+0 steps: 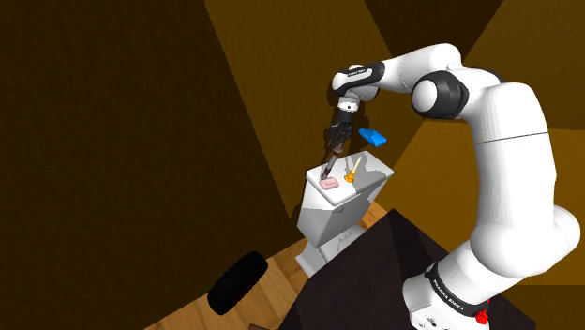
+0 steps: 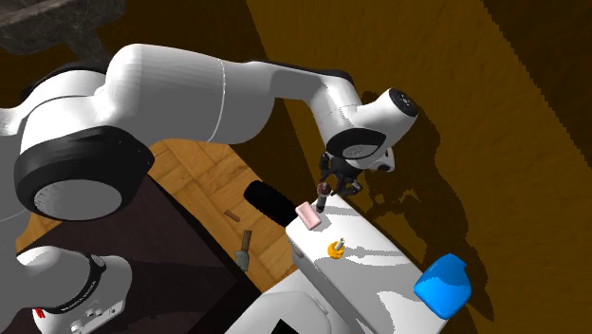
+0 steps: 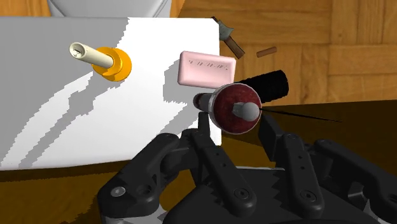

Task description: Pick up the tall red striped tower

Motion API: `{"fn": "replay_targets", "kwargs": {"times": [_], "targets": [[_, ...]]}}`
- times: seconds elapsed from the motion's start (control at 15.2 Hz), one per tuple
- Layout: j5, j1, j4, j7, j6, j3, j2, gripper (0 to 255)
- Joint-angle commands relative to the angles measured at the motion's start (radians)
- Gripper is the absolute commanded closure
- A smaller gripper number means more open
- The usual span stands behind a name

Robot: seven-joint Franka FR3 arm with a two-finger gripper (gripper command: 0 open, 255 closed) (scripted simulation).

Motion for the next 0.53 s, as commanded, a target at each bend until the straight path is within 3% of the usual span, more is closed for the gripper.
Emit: {"fn": "replay_targets", "kwargs": {"times": [0.0, 0.46], "targets": [[-0.003, 0.001, 0.009, 0.002, -0.009, -0.002, -0.012, 255], [-0.010, 0.003, 0.024, 0.008, -0.064, -0.008, -0.053, 255]]}}
